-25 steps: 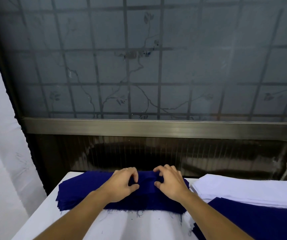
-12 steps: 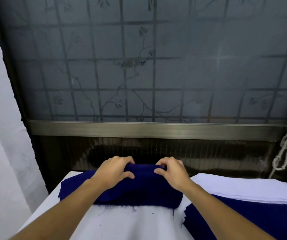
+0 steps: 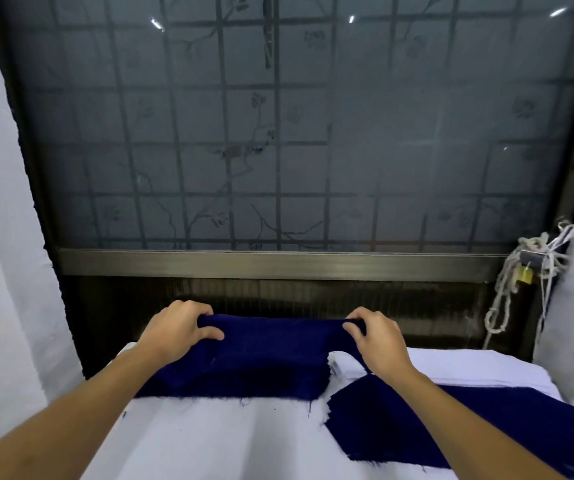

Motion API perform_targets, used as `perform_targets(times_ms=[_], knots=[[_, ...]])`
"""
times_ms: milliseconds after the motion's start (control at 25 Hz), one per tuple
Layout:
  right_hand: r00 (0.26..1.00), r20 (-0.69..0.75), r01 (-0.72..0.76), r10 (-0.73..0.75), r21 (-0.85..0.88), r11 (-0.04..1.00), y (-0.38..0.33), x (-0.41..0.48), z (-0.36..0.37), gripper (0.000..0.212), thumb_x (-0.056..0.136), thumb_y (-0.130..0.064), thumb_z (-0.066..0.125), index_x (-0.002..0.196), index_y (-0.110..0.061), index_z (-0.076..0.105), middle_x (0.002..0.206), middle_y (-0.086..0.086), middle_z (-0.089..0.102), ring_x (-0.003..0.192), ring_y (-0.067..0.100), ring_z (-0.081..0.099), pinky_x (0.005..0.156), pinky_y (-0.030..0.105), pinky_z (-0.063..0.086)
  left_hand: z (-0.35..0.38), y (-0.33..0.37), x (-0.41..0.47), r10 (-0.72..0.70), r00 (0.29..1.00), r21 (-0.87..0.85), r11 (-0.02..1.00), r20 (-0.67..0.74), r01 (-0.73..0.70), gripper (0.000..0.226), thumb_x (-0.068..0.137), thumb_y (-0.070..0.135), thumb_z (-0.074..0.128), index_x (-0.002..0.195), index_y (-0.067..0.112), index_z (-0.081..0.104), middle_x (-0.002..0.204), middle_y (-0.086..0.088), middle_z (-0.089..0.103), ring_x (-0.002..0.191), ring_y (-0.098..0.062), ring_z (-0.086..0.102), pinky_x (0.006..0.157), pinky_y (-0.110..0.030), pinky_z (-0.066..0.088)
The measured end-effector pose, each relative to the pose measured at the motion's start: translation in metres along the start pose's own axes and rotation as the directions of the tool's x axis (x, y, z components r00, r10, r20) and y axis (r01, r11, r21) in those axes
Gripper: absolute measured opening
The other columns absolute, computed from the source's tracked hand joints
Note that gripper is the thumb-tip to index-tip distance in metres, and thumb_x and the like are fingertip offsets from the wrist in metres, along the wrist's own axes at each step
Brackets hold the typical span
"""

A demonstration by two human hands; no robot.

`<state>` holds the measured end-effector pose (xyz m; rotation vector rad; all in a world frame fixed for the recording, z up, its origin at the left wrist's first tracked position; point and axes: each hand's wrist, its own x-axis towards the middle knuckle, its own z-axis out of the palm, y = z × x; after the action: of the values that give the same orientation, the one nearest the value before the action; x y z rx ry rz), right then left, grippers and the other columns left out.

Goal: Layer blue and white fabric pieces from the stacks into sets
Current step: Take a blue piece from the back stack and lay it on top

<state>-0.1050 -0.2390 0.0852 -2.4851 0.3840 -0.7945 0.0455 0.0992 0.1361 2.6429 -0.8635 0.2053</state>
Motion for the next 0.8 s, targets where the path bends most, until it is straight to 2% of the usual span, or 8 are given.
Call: perform_targets(times_ms=[120, 240, 400, 520, 640, 800], knots=[[0.993, -0.028, -0.105, 0.113, 0.199, 0.974, 0.019, -0.021, -0.028, 0.012, 0.101, -0.028, 0.061, 0.11, -0.025, 0.069, 0.093, -0.013, 0.069, 0.087, 0.007, 0.065, 0.076, 0.025, 0.058, -0.006, 0.006, -0.019, -0.06, 0.998, -0.112, 0.992, -0.023, 0.057, 0.014, 0.09, 0.043, 0.071, 0.1, 0.035, 0.065, 0.099, 0.012, 0.07, 0.086, -0.008, 0.069, 0.08, -0.032, 0.061], [0.984, -0.042, -0.154, 0.175, 0.308, 0.939, 0.037, -0.04, -0.05, 0.013, 0.099, -0.027, 0.064, 0.109, -0.022, 0.07, 0.097, -0.009, 0.07, 0.094, 0.011, 0.066, 0.083, 0.035, 0.06, -0.006, 0.009, -0.039, -0.125, 0.992, -0.288, 0.951, -0.03, 0.111, 0.014, 0.088, 0.033, 0.074, 0.1, 0.027, 0.073, 0.099, 0.006, 0.073, 0.089, -0.014, 0.071, 0.082, -0.034, 0.061], [0.98, -0.022, -0.174, 0.198, 0.39, 0.904, 0.053, -0.063, -0.072, 0.012, 0.095, -0.029, 0.068, 0.103, -0.02, 0.073, 0.094, -0.008, 0.072, 0.093, 0.011, 0.066, 0.083, 0.032, 0.058, -0.001, 0.019, -0.072, -0.26, 0.96, -0.521, 0.836, -0.102, 0.172, 0.005, 0.088, 0.024, 0.074, 0.091, 0.02, 0.077, 0.088, -0.002, 0.077, 0.084, -0.02, 0.074, 0.068, -0.029, 0.06], [0.983, -0.003, -0.166, 0.182, 0.392, 0.905, 0.057, -0.078, -0.074, 0.008, 0.095, -0.031, 0.068, 0.096, -0.024, 0.072, 0.089, -0.008, 0.071, 0.088, 0.011, 0.066, 0.078, 0.029, 0.058, 0.01, 0.026, -0.093, -0.293, 0.951, -0.558, 0.808, -0.101, 0.19, 0.009, 0.091, 0.023, 0.073, 0.087, 0.016, 0.076, 0.086, -0.004, 0.076, 0.083, -0.022, 0.074, 0.065, -0.03, 0.058], [0.984, 0.018, -0.173, 0.178, 0.361, 0.916, 0.061, -0.091, -0.072, 0.011, 0.096, -0.033, 0.068, 0.085, -0.028, 0.069, 0.081, -0.01, 0.069, 0.081, 0.01, 0.065, 0.071, 0.028, 0.056, 0.022, 0.03, -0.114, -0.288, 0.952, -0.528, 0.827, -0.105, 0.192, 0.012, 0.094, 0.023, 0.069, 0.086, 0.016, 0.075, 0.09, 0.0, 0.075, 0.086, -0.018, 0.072, 0.066, -0.025, 0.058], [0.984, 0.085, -0.175, 0.157, 0.306, 0.936, 0.067, -0.102, -0.066, 0.027, 0.094, -0.035, 0.069, 0.073, -0.019, 0.068, 0.069, -0.001, 0.069, 0.071, 0.017, 0.066, 0.068, 0.04, 0.052, 0.031, 0.026, -0.135, -0.307, 0.949, -0.486, 0.842, -0.075, 0.234, 0.018, 0.097, 0.027, 0.065, 0.085, 0.017, 0.073, 0.09, 0.004, 0.074, 0.086, -0.015, 0.072, 0.065, -0.022, 0.055]])
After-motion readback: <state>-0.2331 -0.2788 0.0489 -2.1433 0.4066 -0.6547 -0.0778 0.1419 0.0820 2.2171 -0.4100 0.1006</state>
